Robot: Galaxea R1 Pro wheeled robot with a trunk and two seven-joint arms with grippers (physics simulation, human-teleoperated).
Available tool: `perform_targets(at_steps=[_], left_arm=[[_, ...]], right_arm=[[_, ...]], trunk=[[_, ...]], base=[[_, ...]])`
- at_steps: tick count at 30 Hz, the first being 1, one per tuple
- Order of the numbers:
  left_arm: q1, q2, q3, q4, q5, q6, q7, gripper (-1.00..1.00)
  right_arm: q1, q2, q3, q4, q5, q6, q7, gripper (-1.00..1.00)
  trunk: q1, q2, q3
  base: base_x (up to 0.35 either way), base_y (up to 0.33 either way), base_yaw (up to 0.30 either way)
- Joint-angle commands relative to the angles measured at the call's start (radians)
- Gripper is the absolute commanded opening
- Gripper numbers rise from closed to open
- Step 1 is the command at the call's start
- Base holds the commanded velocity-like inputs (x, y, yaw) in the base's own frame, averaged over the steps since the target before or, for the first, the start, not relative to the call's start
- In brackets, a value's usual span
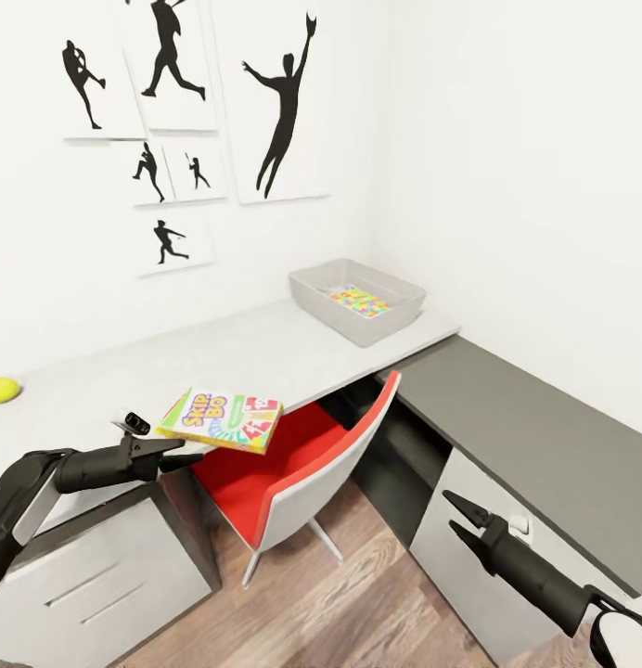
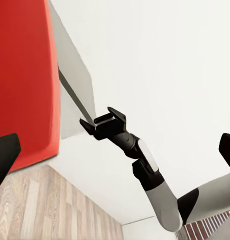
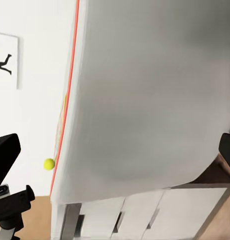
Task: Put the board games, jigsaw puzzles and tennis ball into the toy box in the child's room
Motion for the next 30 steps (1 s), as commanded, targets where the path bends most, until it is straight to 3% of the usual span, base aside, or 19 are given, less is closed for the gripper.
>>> perform_targets(at_steps=[1, 14, 30], left_arm=[[-0.001, 0.001, -0.002, 0.0, 0.001, 0.01, -0.005, 1.0], [-0.001, 0.0, -0.002, 0.0, -0.001, 0.01, -0.005, 1.0], [-0.002, -0.002, -0.001, 0.001, -0.002, 0.009, -0.005, 1.0]], right_arm=[[-0.001, 0.0, -0.002, 0.0, 0.005, 0.005, 0.006, 1.0], [-0.001, 0.0, -0.002, 0.0, 0.005, 0.004, 0.006, 1.0], [-0.001, -0.002, -0.002, 0.0, 0.006, 0.004, 0.005, 1.0]], trunk=[[0.0, -0.001, -0.001], [0.0, -0.001, -0.001], [0.0, -0.001, -0.001]], base=[[-0.086, 0.0, 0.0], [-0.191, 0.0, 0.0], [-0.017, 0.0, 0.0]])
